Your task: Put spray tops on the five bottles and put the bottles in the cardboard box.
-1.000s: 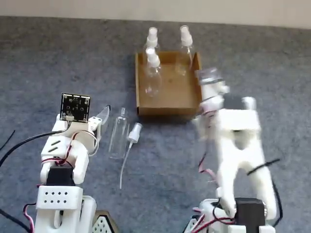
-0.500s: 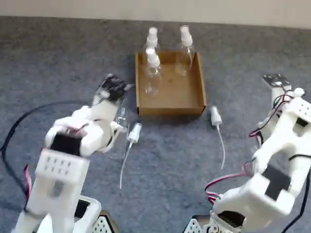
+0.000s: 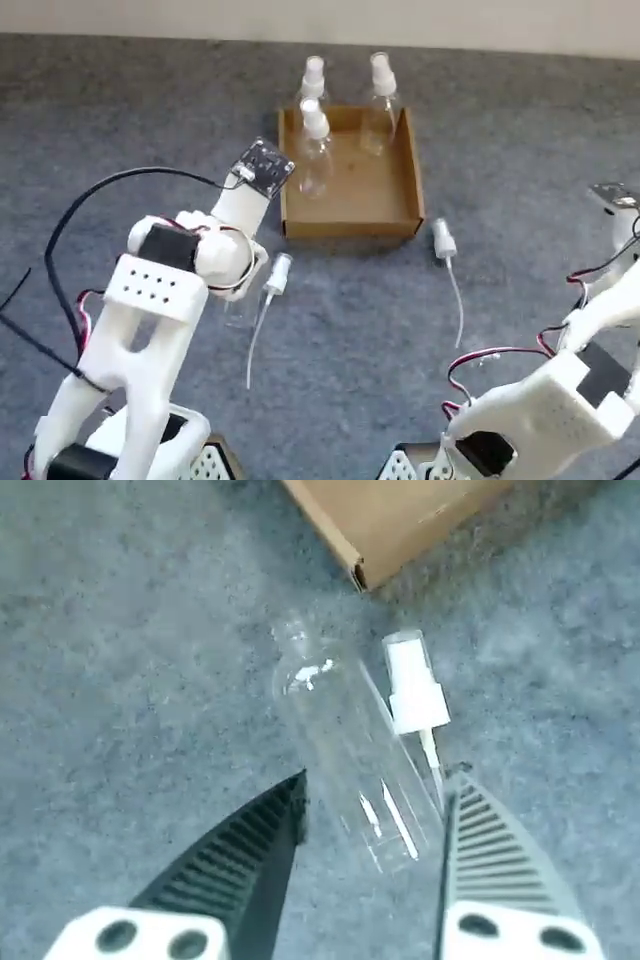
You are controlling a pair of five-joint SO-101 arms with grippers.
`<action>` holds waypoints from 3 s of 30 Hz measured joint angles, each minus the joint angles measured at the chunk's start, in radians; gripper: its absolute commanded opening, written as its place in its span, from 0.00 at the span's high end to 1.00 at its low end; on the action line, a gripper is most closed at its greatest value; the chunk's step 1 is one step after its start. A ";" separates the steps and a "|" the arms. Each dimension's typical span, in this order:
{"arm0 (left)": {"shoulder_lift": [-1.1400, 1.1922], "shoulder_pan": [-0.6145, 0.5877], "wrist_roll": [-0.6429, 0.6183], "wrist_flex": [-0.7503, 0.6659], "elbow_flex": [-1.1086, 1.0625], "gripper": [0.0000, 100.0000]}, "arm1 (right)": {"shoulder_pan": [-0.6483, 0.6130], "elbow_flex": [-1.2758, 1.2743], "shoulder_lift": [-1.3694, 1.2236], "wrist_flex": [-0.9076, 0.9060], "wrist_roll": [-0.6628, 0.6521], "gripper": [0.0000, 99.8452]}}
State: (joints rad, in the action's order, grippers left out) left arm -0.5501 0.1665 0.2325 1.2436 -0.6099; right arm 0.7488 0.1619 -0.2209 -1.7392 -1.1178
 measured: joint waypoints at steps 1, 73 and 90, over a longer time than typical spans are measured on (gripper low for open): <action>0.020 0.000 0.000 0.000 0.000 0.80 | -0.012 -0.031 0.000 -0.002 -0.005 0.70; 0.575 0.104 -0.075 -0.390 -0.012 0.89 | -0.110 -0.875 0.387 0.631 0.084 0.86; 0.566 0.230 -0.077 -0.247 0.002 0.97 | 0.020 -0.669 0.307 0.629 0.192 0.86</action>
State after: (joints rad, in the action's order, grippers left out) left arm 0.0161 0.3966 0.1557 0.9966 -0.6084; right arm 0.7687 -0.5071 0.0859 -1.1101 -0.9260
